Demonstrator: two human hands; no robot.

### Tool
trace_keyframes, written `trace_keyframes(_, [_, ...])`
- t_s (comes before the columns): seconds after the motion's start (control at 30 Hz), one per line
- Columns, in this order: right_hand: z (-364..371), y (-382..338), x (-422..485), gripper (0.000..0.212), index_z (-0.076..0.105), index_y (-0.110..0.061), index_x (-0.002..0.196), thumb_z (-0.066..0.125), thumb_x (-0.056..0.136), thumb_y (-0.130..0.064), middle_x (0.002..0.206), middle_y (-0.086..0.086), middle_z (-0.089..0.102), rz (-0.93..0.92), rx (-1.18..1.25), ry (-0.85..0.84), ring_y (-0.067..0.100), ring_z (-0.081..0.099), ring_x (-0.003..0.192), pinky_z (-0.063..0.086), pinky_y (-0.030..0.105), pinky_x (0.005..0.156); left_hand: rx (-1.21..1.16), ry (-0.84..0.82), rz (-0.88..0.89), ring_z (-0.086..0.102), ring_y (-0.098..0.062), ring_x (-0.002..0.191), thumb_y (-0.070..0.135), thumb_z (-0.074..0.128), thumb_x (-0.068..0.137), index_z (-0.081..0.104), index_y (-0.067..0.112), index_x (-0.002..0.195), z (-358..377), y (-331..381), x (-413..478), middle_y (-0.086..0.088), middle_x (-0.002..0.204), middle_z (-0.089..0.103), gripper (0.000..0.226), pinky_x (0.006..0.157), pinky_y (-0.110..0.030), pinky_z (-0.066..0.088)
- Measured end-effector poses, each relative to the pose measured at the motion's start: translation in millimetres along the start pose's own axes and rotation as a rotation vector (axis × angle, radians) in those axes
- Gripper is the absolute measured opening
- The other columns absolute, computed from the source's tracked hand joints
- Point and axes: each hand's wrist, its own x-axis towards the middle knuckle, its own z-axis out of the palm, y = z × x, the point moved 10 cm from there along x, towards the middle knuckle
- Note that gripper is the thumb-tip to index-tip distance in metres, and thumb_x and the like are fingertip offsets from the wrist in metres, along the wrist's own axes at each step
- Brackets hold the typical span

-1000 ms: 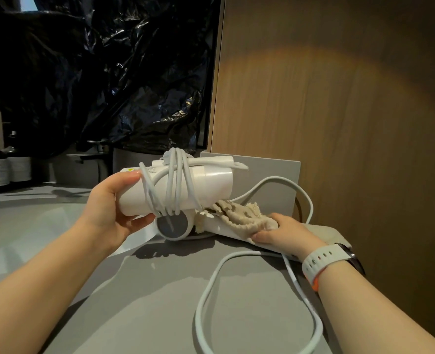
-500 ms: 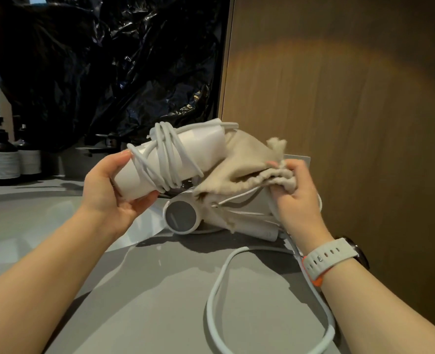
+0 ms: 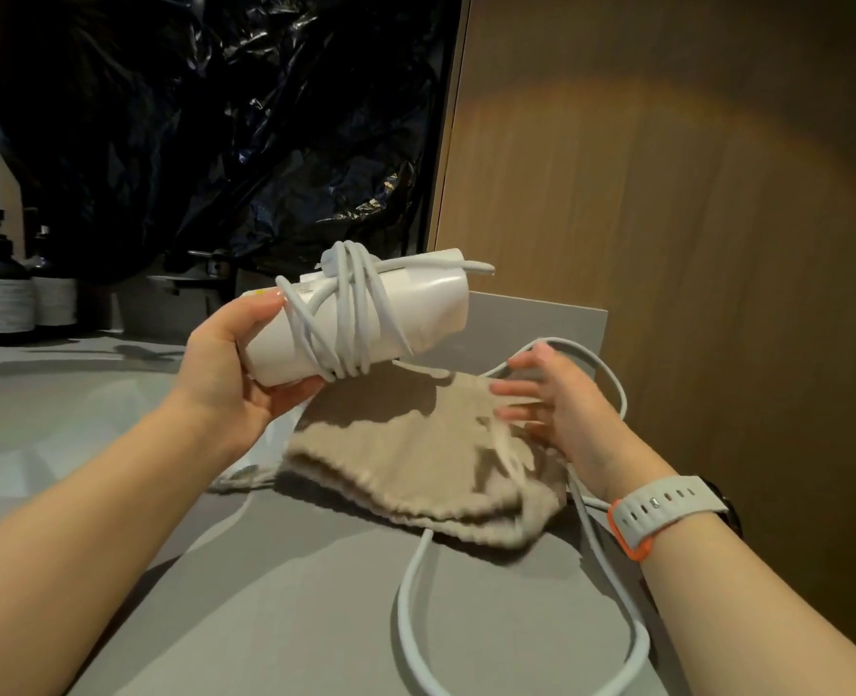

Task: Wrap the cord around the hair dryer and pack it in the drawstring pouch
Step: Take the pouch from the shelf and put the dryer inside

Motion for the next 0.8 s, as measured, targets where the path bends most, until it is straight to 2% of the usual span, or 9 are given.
trace_keyframes(0.1, [-14.3,-12.4,-2.5,0.02,0.049,-0.038,0.107,0.048,0.091,-0.048,0.116,0.003,0.06,-0.091,0.087,0.149,0.02,0.066,0.086,0.051,0.04,0.087,0.047,-0.054,-0.008,0.062,-0.018,0.077,0.024,0.05,0.088,0.063,0.024,0.085,7.2,-5.0,-0.8,0.0,0.086,0.063,0.013,0.057,-0.029,0.055])
trace_keyframes(0.2, [-5.0,-13.0,-7.0,0.052,0.037,-0.045,0.124,0.057,0.076,-0.049,0.127,0.0,0.048,-0.081,0.237,0.088,0.024,0.067,0.094,0.056,0.035,0.077,0.074,-0.119,-0.051,0.062,-0.02,0.08,0.024,0.052,0.086,0.065,0.022,0.093,12.9,-14.9,0.0,-0.004,0.093,0.063,0.014,0.051,-0.027,0.054])
trace_keyframes(0.27, [5.6,-16.4,-9.0,0.059,0.034,-0.047,0.128,0.059,0.074,-0.045,0.127,-0.003,0.048,-0.08,0.331,0.024,0.025,0.068,0.091,0.057,0.038,0.076,0.107,-0.16,-0.086,0.062,-0.022,0.084,0.026,0.058,0.081,0.062,0.018,0.108,16.5,-22.7,-0.1,-0.008,0.101,0.062,0.029,0.051,-0.03,0.054])
trace_keyframes(0.37, [12.7,-13.7,-11.7,0.049,0.036,-0.043,0.131,0.056,0.087,-0.033,0.12,-0.002,0.051,-0.028,0.414,-0.013,0.022,0.07,0.084,0.058,0.04,0.067,0.169,-0.214,-0.131,0.062,-0.024,0.088,0.029,0.063,0.066,0.056,0.015,0.122,24.2,-33.3,-4.2,-0.01,0.108,0.061,0.058,0.056,-0.034,0.055])
trace_keyframes(0.47, [13.2,-8.1,-15.3,0.056,0.037,-0.041,0.131,0.06,0.081,-0.031,0.119,0.005,0.052,0.044,0.473,-0.023,0.03,0.064,0.094,0.059,0.04,0.059,0.166,-0.198,-0.128,0.063,-0.023,0.088,0.029,0.063,0.079,0.055,0.015,0.123,26.7,-36.8,-4.0,-0.01,0.11,0.06,0.047,0.057,-0.034,0.057])
trace_keyframes(0.53, [16.4,-9.4,-18.3,0.075,0.031,-0.043,0.134,0.066,0.07,-0.029,0.118,0.002,0.048,0.063,0.524,-0.048,0.034,0.06,0.097,0.059,0.043,0.059,0.165,-0.175,-0.128,0.063,-0.025,0.093,0.031,0.059,0.087,0.054,0.016,0.124,24.9,-39.4,-1.8,-0.011,0.117,0.059,0.041,0.061,-0.035,0.058])
trace_keyframes(0.63, [17.7,-12.8,-20.1,0.096,0.022,-0.046,0.139,0.07,0.06,-0.021,0.118,-0.002,0.041,0.052,0.553,-0.041,0.036,0.055,0.102,0.058,0.045,0.056,0.187,-0.182,-0.108,0.061,-0.028,0.105,0.038,0.06,0.086,0.052,0.016,0.126,26.3,-39.8,-2.5,-0.013,0.125,0.055,0.046,0.069,-0.037,0.058])
trace_keyframes(0.7, [15.6,-11.2,-21.0,0.096,0.025,-0.042,0.139,0.07,0.059,-0.017,0.123,0.0,0.041,0.056,0.554,-0.01,0.036,0.053,0.104,0.058,0.044,0.054,0.194,-0.198,-0.082,0.061,-0.028,0.106,0.037,0.058,0.086,0.052,0.018,0.124,29.3,-38.4,-3.7,-0.012,0.124,0.056,0.043,0.069,-0.037,0.058])
trace_keyframes(0.8, [10.0,-4.0,-24.3,0.082,0.038,-0.031,0.132,0.07,0.058,-0.017,0.123,0.007,0.044,0.099,0.568,0.04,0.04,0.054,0.104,0.057,0.045,0.053,0.227,-0.25,-0.024,0.063,-0.022,0.096,0.032,0.055,0.085,0.053,0.023,0.112,40.5,-32.4,-9.1,-0.006,0.114,0.058,0.028,0.06,-0.031,0.058])
